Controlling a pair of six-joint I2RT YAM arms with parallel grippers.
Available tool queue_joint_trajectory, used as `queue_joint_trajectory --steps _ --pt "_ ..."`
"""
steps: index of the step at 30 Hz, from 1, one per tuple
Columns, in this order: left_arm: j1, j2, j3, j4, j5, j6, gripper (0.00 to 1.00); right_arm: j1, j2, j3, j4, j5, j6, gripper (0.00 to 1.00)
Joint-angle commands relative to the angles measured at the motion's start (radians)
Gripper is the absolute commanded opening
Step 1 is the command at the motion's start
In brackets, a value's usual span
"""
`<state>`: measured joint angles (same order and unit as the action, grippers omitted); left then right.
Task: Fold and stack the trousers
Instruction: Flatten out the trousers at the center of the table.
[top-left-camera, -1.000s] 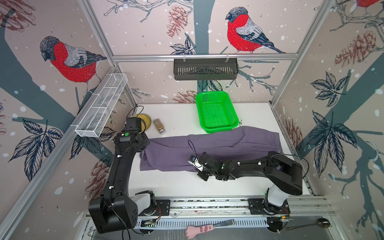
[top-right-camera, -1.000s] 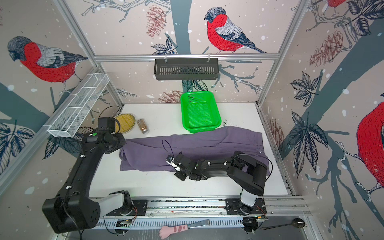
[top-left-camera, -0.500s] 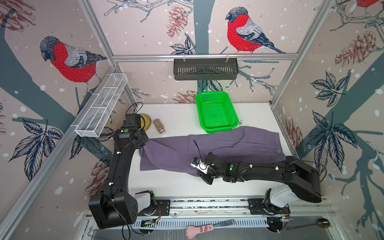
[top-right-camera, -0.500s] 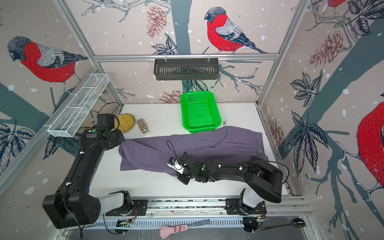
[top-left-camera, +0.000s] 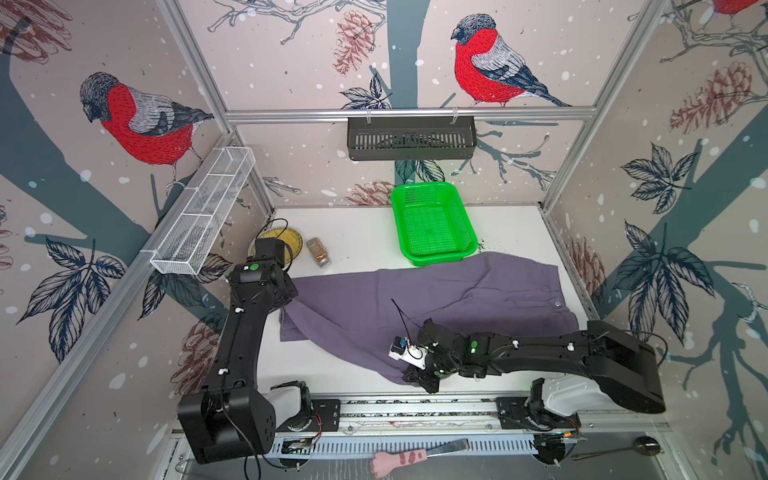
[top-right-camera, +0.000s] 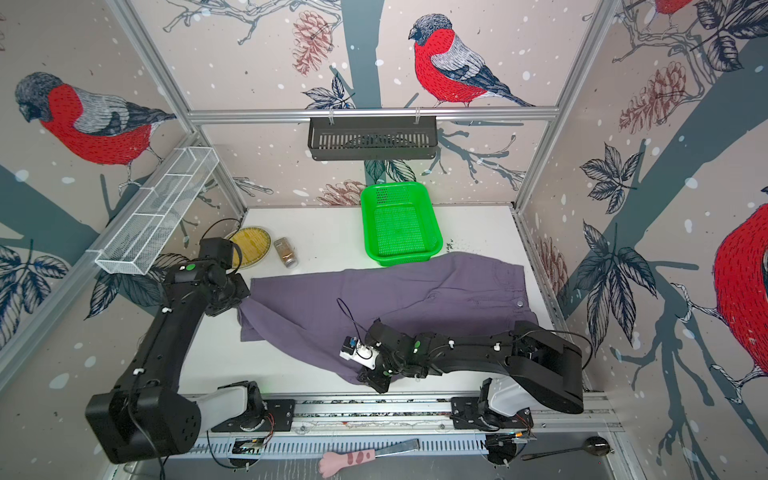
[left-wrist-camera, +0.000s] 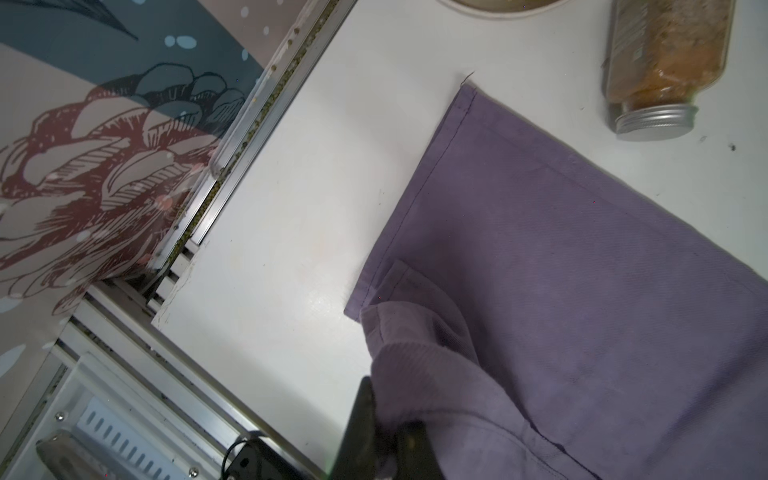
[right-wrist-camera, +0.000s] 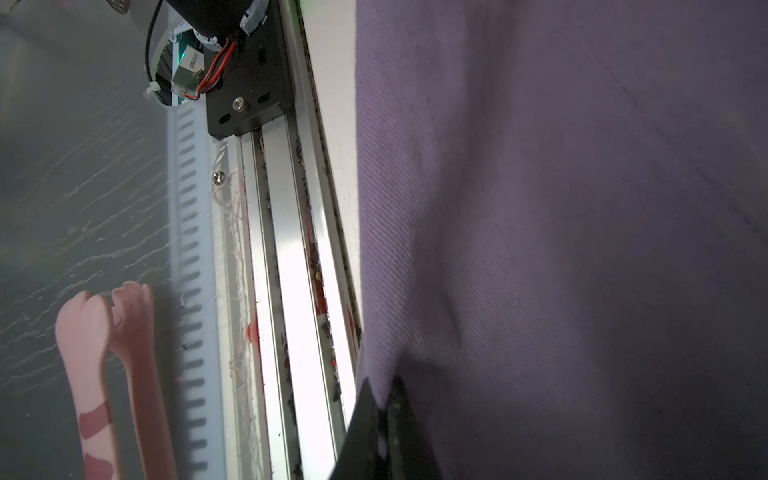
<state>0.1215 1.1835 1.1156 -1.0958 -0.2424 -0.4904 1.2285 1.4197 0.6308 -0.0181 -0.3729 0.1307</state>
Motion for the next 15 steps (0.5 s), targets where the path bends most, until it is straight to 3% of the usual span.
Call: queue_joint_trajectory --steps 1,10,13,15 --pt "0.001 -0.039 0.001 -0.083 -0.074 -0.035 0.0 0.012 -0.021 -0.009 0.064 -0.071 0.023 0.06" --pt "0.001 -0.137 0.031 -0.179 -0.128 -0.045 0.0 0.014 -0.059 -0.039 0.089 -0.08 0.026 0.07" --pt "0.001 -0.148 0.012 -0.147 -0.054 -0.037 0.0 0.006 -0.069 -0.053 0.105 -0.054 0.04 0.09" --pt "0.001 -0.149 -0.018 -0.104 -0.028 -0.026 0.0 0.011 -0.043 -0.036 0.07 -0.003 0.021 0.15"
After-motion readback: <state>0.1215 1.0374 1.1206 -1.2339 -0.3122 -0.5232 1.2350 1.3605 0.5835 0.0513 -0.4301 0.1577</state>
